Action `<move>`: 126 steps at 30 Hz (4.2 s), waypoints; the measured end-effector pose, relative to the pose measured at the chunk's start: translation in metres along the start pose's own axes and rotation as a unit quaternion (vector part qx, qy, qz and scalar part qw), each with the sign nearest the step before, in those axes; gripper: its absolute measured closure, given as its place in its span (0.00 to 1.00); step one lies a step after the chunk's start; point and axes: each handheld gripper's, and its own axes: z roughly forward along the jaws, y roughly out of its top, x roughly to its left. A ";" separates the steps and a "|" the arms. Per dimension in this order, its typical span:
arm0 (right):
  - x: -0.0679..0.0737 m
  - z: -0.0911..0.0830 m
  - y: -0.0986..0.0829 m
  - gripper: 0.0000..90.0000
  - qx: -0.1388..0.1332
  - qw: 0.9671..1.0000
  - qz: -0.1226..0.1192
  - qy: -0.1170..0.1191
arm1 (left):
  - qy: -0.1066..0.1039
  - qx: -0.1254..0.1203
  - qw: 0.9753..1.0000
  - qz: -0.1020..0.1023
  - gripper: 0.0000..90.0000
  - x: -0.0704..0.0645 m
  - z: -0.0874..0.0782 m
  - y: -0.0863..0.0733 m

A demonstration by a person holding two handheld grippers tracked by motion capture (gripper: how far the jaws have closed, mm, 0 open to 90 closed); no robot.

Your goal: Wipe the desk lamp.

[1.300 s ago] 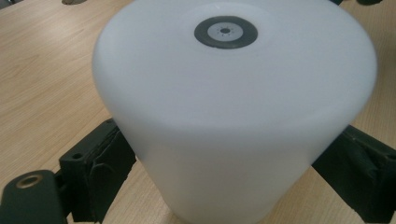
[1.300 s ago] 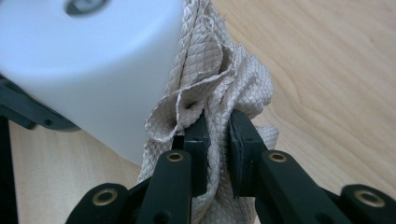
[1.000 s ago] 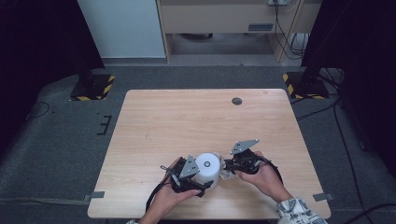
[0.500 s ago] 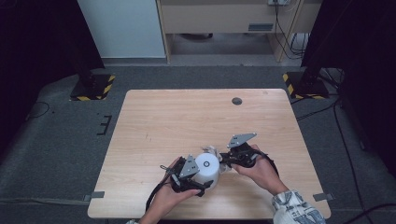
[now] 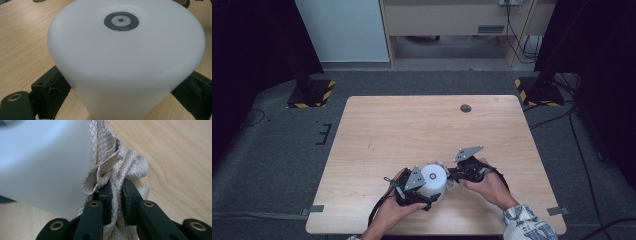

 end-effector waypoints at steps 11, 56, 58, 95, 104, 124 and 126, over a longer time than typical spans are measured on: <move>-0.005 0.005 0.012 0.89 -0.009 1.000 -0.011 0.014 | 0.000 0.000 1.000 0.000 0.08 0.000 0.000 0.000; 0.013 -0.033 -0.022 0.89 -0.046 0.999 0.006 0.001 | 0.001 0.000 1.000 0.000 0.08 0.000 0.000 0.000; 0.020 -0.042 -0.021 0.89 -0.061 0.998 0.003 -0.003 | 0.001 0.000 1.000 0.000 0.08 0.000 0.000 0.000; 0.039 -0.023 -0.039 0.89 -0.043 0.999 0.016 -0.027 | 0.000 0.001 1.000 0.000 0.08 -0.001 0.000 0.000; 0.049 -0.022 -0.045 0.89 -0.034 0.999 0.011 -0.019 | 0.000 0.002 1.000 0.001 0.08 -0.001 0.000 0.000; 0.046 -0.019 -0.047 0.89 -0.045 0.998 0.021 -0.023 | -0.001 0.004 1.000 0.002 0.08 0.000 -0.001 0.000; 0.049 -0.018 -0.050 0.89 -0.043 0.999 0.021 -0.020 | -0.001 0.004 1.000 0.001 0.08 0.000 -0.001 0.000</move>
